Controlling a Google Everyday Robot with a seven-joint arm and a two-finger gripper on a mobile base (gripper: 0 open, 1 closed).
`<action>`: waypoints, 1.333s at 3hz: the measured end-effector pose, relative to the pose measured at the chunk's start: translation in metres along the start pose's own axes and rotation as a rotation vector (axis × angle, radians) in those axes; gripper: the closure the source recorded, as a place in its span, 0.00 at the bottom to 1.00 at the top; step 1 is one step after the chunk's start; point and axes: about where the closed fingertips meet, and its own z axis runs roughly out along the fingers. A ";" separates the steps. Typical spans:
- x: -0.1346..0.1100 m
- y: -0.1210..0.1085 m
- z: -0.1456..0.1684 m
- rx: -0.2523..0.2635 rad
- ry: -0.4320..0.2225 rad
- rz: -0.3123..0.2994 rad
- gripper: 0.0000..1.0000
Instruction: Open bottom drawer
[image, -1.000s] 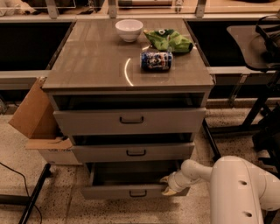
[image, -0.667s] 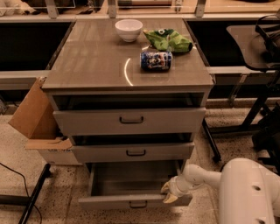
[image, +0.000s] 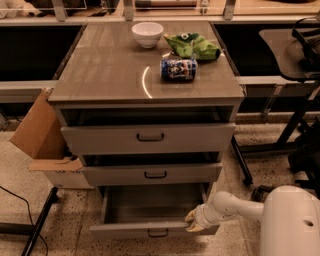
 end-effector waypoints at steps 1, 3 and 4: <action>-0.012 0.020 0.007 0.010 -0.084 0.006 1.00; -0.010 0.020 0.005 0.010 -0.084 0.006 0.82; -0.010 0.020 0.005 0.010 -0.084 0.006 0.59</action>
Offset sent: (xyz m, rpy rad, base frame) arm -0.0694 0.0384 0.0010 0.3116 0.0122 0.0019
